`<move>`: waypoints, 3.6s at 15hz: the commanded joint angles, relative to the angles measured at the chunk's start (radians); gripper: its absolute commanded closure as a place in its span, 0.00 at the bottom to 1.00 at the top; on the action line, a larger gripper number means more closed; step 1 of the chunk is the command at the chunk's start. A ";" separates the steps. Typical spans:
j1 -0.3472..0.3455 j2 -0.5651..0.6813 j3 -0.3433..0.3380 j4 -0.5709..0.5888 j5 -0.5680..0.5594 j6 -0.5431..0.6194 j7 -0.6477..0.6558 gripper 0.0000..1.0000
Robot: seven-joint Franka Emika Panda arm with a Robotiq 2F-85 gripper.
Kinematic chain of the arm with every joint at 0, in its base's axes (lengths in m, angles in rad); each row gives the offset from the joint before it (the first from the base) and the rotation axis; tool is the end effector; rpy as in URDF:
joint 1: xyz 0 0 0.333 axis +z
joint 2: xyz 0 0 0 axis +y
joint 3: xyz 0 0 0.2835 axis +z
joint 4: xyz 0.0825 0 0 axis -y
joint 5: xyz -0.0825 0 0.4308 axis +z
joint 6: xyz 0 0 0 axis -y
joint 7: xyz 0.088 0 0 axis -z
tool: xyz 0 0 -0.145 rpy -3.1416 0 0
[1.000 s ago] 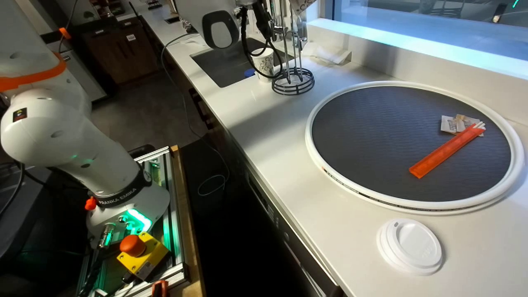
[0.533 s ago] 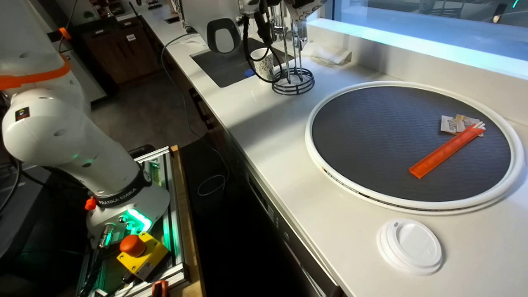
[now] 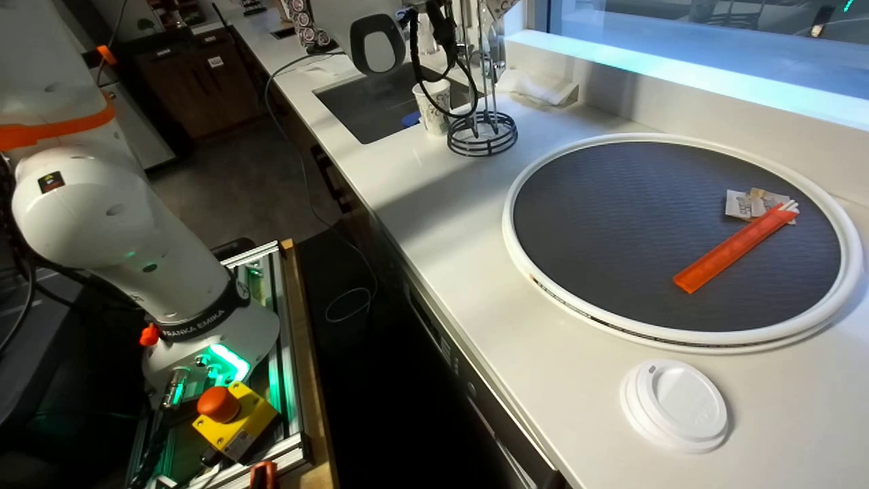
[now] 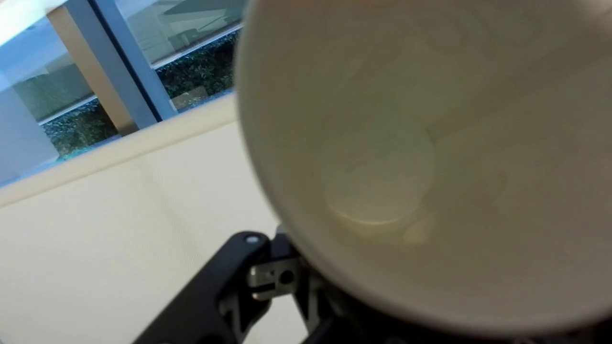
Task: Put the coffee cup on the stand
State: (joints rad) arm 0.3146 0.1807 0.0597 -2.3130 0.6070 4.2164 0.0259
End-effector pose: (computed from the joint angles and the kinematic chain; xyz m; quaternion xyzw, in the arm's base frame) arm 0.5604 0.1150 0.3931 -0.6637 0.1840 -0.7201 0.0845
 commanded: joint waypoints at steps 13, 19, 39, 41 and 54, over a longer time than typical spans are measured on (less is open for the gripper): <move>0.466 0.192 -0.411 0.111 0.217 0.007 -0.165 0.71; 0.668 0.266 -0.593 0.110 0.299 0.007 -0.143 0.71; 1.086 0.620 -0.985 0.137 0.707 0.007 -0.125 0.71; 1.090 0.646 -0.987 0.145 0.742 0.007 -0.144 0.71; 1.087 0.738 -0.988 0.193 0.768 0.006 -0.148 0.71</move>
State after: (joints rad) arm 1.3884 0.8812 -0.9143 -2.1414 1.3332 4.2164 -0.1105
